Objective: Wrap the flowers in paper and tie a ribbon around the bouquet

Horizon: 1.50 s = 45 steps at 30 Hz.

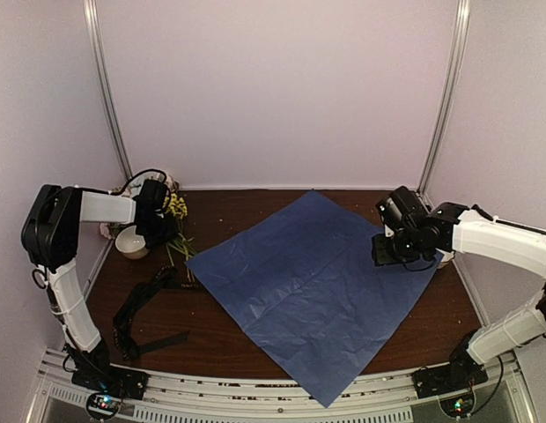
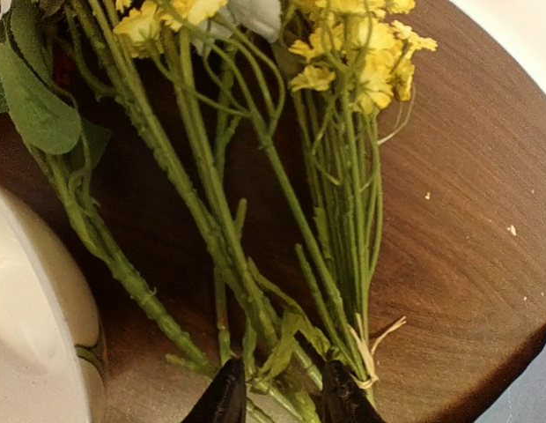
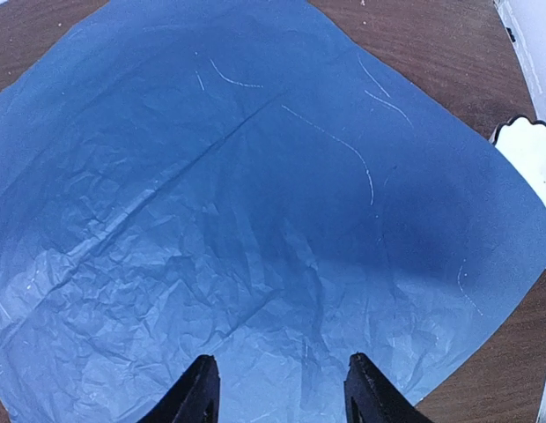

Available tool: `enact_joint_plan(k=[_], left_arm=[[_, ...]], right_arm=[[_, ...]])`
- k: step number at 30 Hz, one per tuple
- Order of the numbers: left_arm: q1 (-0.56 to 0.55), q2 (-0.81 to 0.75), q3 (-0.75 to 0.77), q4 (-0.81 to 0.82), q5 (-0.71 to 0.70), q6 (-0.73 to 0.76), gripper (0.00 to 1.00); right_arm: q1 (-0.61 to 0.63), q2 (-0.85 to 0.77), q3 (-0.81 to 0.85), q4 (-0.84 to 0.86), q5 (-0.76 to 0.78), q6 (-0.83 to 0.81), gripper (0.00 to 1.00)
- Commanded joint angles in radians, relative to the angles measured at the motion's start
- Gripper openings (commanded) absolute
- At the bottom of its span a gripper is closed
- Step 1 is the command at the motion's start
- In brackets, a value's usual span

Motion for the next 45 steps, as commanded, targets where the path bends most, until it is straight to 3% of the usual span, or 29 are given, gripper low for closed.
enact_joint_plan(k=[1, 21, 26, 32, 35, 40, 45], left_arm=[[0.027, 0.025, -0.012, 0.0, 0.024, 0.007, 0.33], [0.029, -0.18, -0.181, -0.039, -0.056, 0.069, 0.38], [0.029, -0.161, -0.222, 0.016, -0.029, 0.04, 0.4], [0.05, -0.054, -0.146, 0.033, 0.042, 0.043, 0.45], [0.052, -0.042, -0.134, 0.033, 0.038, 0.048, 0.38], [0.052, -0.075, -0.166, 0.042, 0.048, 0.046, 0.06], [0.051, -0.168, -0.203, 0.072, 0.043, 0.049, 0.0]], right_arm=[[0.006, 0.0, 0.052, -0.024, -0.001, -0.001, 0.5], [0.02, 0.017, 0.076, -0.042, -0.02, 0.015, 0.49], [0.029, 0.031, 0.078, -0.032, -0.023, 0.021, 0.49], [0.034, 0.038, 0.07, -0.045, -0.003, 0.008, 0.49], [0.034, 0.037, 0.065, -0.048, -0.001, 0.007, 0.49], [0.034, 0.041, 0.06, -0.035, -0.004, 0.009, 0.49], [0.036, 0.063, 0.087, -0.048, -0.007, -0.001, 0.49]])
